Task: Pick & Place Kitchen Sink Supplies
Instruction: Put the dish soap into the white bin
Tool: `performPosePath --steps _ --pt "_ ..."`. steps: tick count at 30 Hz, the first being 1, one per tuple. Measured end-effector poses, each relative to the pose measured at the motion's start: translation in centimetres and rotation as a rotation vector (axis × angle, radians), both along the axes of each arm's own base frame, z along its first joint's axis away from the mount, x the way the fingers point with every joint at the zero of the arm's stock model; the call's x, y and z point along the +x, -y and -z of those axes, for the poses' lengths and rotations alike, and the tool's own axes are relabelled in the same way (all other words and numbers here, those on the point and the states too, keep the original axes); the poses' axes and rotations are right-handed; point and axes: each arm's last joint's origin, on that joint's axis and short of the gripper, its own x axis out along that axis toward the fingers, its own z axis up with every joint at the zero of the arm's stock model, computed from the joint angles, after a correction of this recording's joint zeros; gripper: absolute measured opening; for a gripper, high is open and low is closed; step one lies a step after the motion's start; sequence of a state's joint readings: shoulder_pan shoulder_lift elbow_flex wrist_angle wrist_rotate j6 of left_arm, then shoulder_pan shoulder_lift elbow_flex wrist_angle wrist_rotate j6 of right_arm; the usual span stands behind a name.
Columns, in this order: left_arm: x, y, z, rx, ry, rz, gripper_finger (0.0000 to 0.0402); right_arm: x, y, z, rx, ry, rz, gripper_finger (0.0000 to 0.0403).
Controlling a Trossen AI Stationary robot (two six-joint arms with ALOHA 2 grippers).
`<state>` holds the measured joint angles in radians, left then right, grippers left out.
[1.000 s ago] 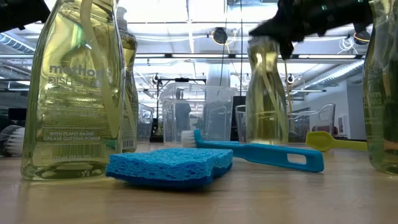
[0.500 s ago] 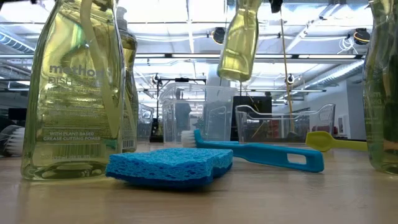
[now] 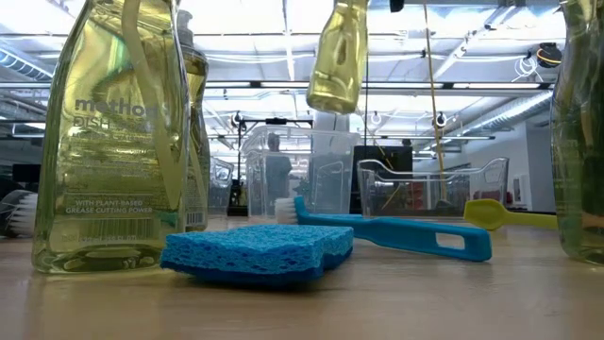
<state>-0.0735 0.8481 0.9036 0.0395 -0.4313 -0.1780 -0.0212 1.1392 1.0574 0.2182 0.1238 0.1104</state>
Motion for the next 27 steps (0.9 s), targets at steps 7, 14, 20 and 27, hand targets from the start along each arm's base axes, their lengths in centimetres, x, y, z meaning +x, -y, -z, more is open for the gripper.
performPosePath --steps 7,14,20,27 --pt "3.7 -0.7 -1.0 0.01 -0.108 0.057 0.0225 0.3 0.1 -1.9 -0.009 0.099 -0.041 0.01" --pt "7.4 -1.3 -1.1 0.053 -0.187 0.133 0.0225 0.2 0.6 -2.4 -0.002 0.144 -0.052 0.01" --pt "10.3 -2.1 -0.8 0.061 -0.24 0.174 0.0226 0.4 1.0 -2.2 -0.011 0.135 -0.063 0.0099" --pt "13.2 -2.6 0.1 0.045 -0.282 0.271 0.0231 0.3 1.7 -2.1 -0.015 0.127 -0.052 0.0099"
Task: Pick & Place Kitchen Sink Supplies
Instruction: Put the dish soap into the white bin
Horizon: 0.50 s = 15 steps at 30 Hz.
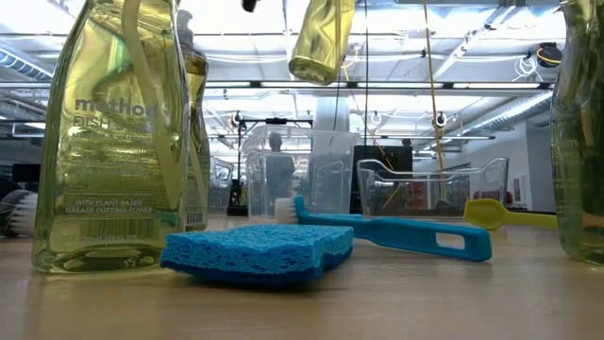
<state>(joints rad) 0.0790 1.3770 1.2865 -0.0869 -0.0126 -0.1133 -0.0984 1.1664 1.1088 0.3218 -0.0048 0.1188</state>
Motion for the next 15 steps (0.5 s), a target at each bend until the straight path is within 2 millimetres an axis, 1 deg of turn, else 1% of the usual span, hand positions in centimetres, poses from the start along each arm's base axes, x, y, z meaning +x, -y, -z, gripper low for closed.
performPosePath --steps 4,10,15 --pt "1.5 -0.3 0.5 -0.01 -0.023 0.028 0.0256 0.0 0.2 0.1 0.001 -0.013 0.009 0.0099" --pt "2.3 -0.8 0.8 -0.016 -0.048 0.015 0.0307 0.0 0.3 0.3 -0.004 -0.032 0.013 0.0099" --pt "2.9 -1.3 1.3 -0.034 -0.054 -0.001 0.0332 0.1 0.4 0.4 -0.005 -0.031 0.014 0.0099"
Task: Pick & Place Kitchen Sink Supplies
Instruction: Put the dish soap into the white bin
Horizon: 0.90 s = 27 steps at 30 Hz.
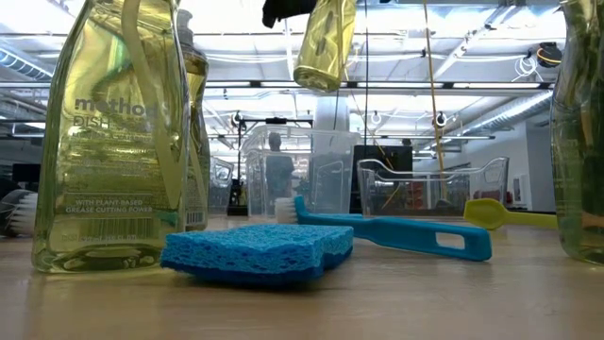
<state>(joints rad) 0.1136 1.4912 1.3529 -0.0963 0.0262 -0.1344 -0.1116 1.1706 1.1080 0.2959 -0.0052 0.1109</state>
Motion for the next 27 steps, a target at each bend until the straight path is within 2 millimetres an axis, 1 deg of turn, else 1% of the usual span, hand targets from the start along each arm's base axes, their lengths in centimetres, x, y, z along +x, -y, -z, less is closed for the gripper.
performPosePath --steps 3,7,12,16,23,25,27 --pt "0.6 -0.1 0.2 0.002 0.03 0.0 0.0335 0.5 0.1 0.4 0.01 -0.009 -0.002 0.0099" --pt "1.3 -0.2 0.7 0.004 0.035 0.005 0.0335 1.6 0.1 1.0 0.033 -0.006 -0.035 0.0099" --pt "1.4 -0.4 1.2 -0.009 0.004 0.009 0.0327 2.4 0.2 1.6 0.035 -0.015 -0.035 0.0099" --pt "1.3 -0.4 1.2 -0.011 -0.005 0.011 0.0293 2.4 0.2 1.6 0.031 -0.01 -0.034 0.0099" --pt "1.3 -0.5 1.2 0.022 -0.01 0.015 0.0206 2.4 0.2 1.6 0.034 -0.009 -0.024 0.0099" --pt "1.3 -0.5 1.2 0.031 -0.009 0.017 0.0197 2.4 0.2 1.6 0.034 -0.007 -0.026 0.0099" --pt "1.3 -0.5 1.2 0.035 -0.01 0.009 0.0197 2.4 0.2 1.6 0.034 -0.007 -0.026 0.0099"
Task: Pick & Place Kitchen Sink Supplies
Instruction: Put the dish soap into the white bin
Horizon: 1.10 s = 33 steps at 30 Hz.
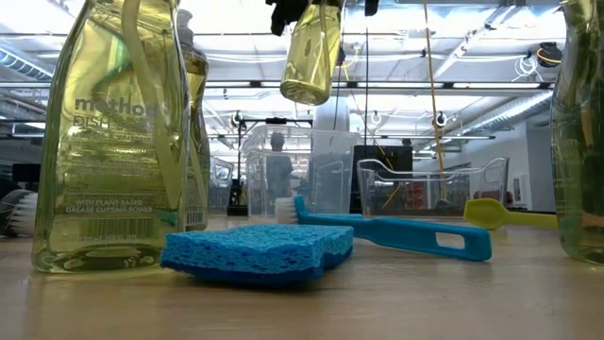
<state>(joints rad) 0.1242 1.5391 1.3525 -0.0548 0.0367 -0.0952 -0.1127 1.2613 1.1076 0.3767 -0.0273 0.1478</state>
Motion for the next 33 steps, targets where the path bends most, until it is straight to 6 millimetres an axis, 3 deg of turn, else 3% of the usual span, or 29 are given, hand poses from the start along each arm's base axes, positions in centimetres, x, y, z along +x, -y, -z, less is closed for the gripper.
performPosePath --steps 3,12,18,28,33 --pt "0.0 0.0 0.0 0.009 -0.001 -0.007 0.0209 0.0 0.0 0.0 -0.002 0.0 0.0 0.0108" --pt "-0.1 -0.9 0.3 0.063 -0.033 -0.081 0.0208 -0.3 0.0 -0.2 -0.002 0.0 0.009 0.0184" --pt "-0.4 -1.8 0.3 0.116 -0.057 -0.14 0.021 -1.6 0.0 -0.4 0.009 -0.072 0.044 0.021" --pt "-3.3 -5.3 -2.7 0.206 0.044 -0.528 0.0212 -4.9 -0.5 -0.7 0.031 -0.211 0.05 0.0221" --pt "-3.9 -7.5 -4.3 0.219 0.21 -0.716 0.0213 -5.6 -0.5 -0.2 0.037 -0.288 0.074 0.0215"
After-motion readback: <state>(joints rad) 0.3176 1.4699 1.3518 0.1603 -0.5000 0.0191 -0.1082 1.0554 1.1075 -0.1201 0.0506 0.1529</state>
